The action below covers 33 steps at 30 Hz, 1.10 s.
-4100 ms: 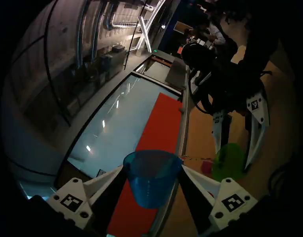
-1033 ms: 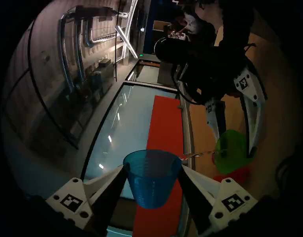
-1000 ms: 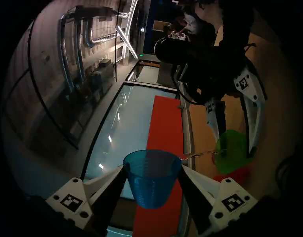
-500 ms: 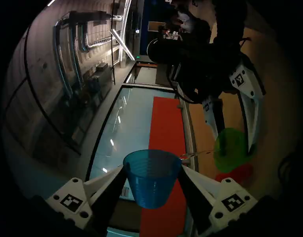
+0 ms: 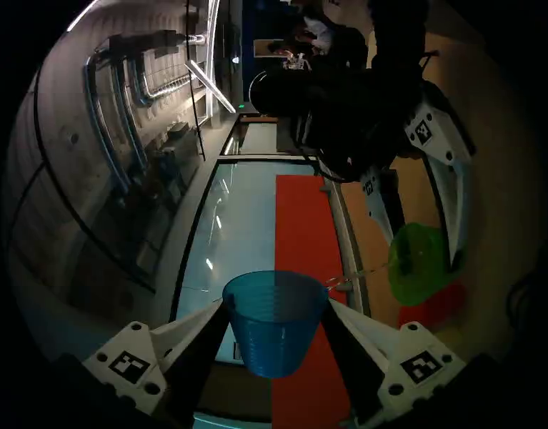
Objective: Pour water
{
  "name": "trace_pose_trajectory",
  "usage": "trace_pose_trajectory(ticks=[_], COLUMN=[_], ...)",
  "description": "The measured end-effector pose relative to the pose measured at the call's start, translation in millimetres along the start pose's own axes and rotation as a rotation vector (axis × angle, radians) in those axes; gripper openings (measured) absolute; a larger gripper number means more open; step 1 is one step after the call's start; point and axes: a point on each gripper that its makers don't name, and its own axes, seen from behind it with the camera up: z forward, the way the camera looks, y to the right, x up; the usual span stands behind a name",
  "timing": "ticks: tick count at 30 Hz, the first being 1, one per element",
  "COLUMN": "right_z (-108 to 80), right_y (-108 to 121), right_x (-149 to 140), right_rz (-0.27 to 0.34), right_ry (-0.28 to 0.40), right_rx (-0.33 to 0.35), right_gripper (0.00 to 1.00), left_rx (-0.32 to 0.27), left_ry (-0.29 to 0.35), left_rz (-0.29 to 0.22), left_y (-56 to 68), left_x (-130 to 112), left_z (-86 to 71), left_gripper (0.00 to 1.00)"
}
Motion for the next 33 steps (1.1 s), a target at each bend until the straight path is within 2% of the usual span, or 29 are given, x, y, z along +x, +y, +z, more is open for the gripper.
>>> trace_pose_trajectory(ticks=[3,18,30,33], right_z=[-0.8,1.1,0.2,-0.8], right_y=[0.3,2.0,2.6,2.6], right_x=[0.7,0.6,-2.0,-3.0], right_rz=[0.001,0.003,0.003,0.001], right_ry=[0.001,0.005,0.004,0.002], right_rx=[0.0,-0.001,-0.002,-0.004], right_gripper=[0.88,0.88,0.88,0.88], left_rx=[0.001,-0.001,0.002,-0.003], left_ry=[0.0,-0.008,-0.01,-0.01], left_rz=[0.019,0.054,0.044,0.019], left_y=[-0.1,7.1,-2.0,-1.4], left_x=[0.1,1.7,-5.5,-7.8], left_z=[-0.5,-2.1,4.1,5.1], left_gripper=[0.86,0.86,0.86,0.86])
